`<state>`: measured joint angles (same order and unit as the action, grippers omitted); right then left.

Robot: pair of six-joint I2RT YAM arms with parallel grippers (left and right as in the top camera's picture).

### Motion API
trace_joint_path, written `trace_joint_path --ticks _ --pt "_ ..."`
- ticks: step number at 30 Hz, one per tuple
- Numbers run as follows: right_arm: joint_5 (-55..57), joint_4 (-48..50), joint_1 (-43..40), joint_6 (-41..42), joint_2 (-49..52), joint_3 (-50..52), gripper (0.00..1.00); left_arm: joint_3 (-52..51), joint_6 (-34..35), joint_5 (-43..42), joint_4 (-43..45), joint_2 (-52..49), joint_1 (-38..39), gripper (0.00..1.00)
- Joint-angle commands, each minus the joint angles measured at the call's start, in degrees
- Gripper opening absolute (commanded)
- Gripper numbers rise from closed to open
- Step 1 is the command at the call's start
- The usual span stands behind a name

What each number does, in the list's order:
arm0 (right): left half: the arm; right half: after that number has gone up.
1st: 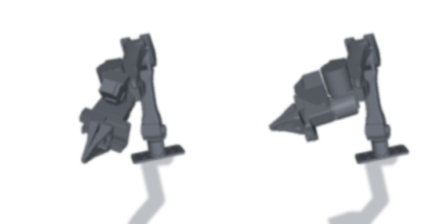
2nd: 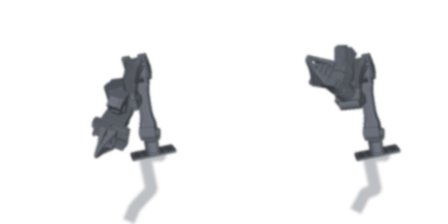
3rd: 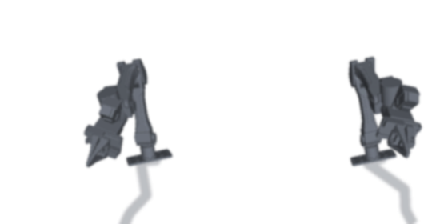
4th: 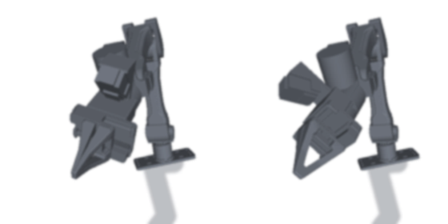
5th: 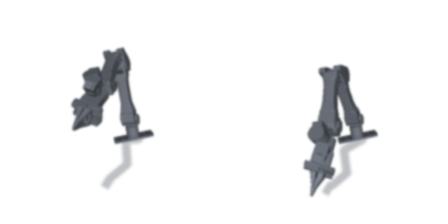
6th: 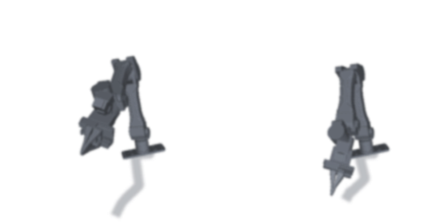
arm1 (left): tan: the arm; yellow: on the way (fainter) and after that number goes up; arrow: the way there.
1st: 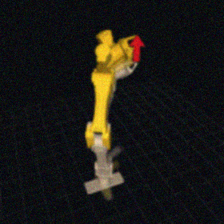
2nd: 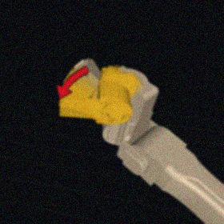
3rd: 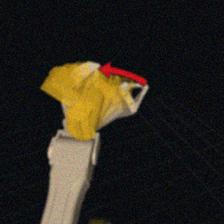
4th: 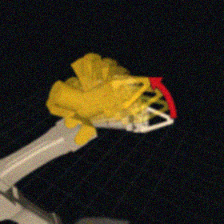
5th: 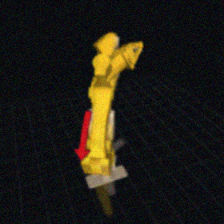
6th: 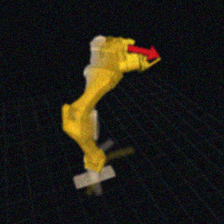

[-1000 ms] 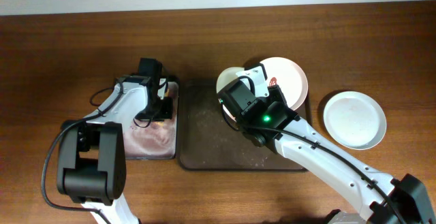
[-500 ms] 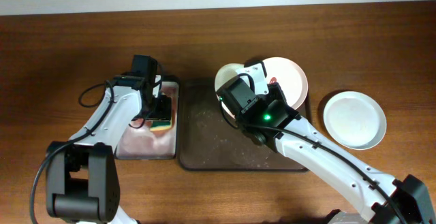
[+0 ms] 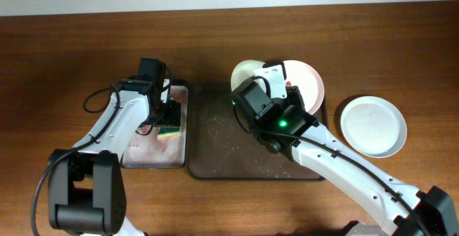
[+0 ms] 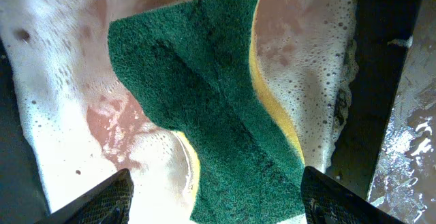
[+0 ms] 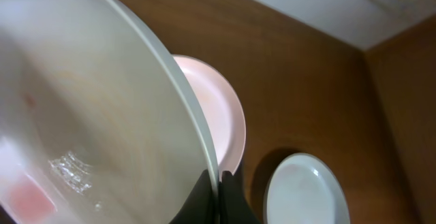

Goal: Clean dirty plates on tray and stack at the side
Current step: 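Carry the white plate right and stack it on the pale green plate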

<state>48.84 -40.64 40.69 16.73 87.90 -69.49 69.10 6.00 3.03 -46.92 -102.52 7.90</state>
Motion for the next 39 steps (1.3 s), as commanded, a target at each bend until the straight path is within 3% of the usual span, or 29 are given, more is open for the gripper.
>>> trace_joint_path --ticks 1,3,6,9,11,13,14,18,22,27,34,39 --pt "8.55 2.05 1.55 -5.07 -1.70 -1.36 0.04 -0.07 -0.09 -0.70 0.13 0.81 -0.17 0.77" --pt "10.73 4.83 1.81 -16.06 -1.70 -1.36 0.04 -0.07 -0.09 -0.68 0.13 0.81 -0.17 0.77" --pt "13.05 9.20 1.77 -25.68 -1.73 -1.36 0.04 -0.07 -0.09 -0.68 0.13 0.81 -0.17 0.77" --pt "14.10 10.93 3.21 -31.69 -1.64 -1.33 0.04 -0.07 -0.11 -0.68 0.11 0.81 -0.17 0.77" --pt "21.49 15.52 2.71 -27.17 -1.62 -1.33 0.04 -0.07 -0.11 -0.70 0.09 0.81 -0.17 0.77" --pt "15.98 15.98 3.93 -31.93 -1.64 -1.33 0.04 -0.07 -0.11 -0.66 0.11 0.81 -0.17 0.77" --pt "18.78 16.50 4.39 -32.44 -1.60 -1.33 0.04 -0.07 -0.11 -0.66 0.09 0.81 -0.17 0.77" --pt "20.90 17.46 3.37 -22.97 -1.81 -1.33 0.04 -0.07 -0.11 -0.68 0.11 0.81 -0.17 0.77" --pt "15.39 16.52 2.43 -16.65 -1.84 -1.33 0.04 -0.07 -0.11 -0.68 0.09 0.81 -0.17 0.77" --pt "2.67 11.04 -4.83 -4.20 -1.84 -1.33 0.04 -0.07 -0.11 -0.66 0.09 0.81 -0.17 0.77" --pt "-26.45 2.36 -28.65 9.90 -1.84 -1.33 0.04 -0.07 -0.11 -0.66 0.02 0.81 -0.17 0.77" --pt "-41.90 -4.35 -49.77 14.01 -1.14 -1.31 0.04 -0.07 -0.11 -0.66 -0.26 0.81 -0.17 0.77"
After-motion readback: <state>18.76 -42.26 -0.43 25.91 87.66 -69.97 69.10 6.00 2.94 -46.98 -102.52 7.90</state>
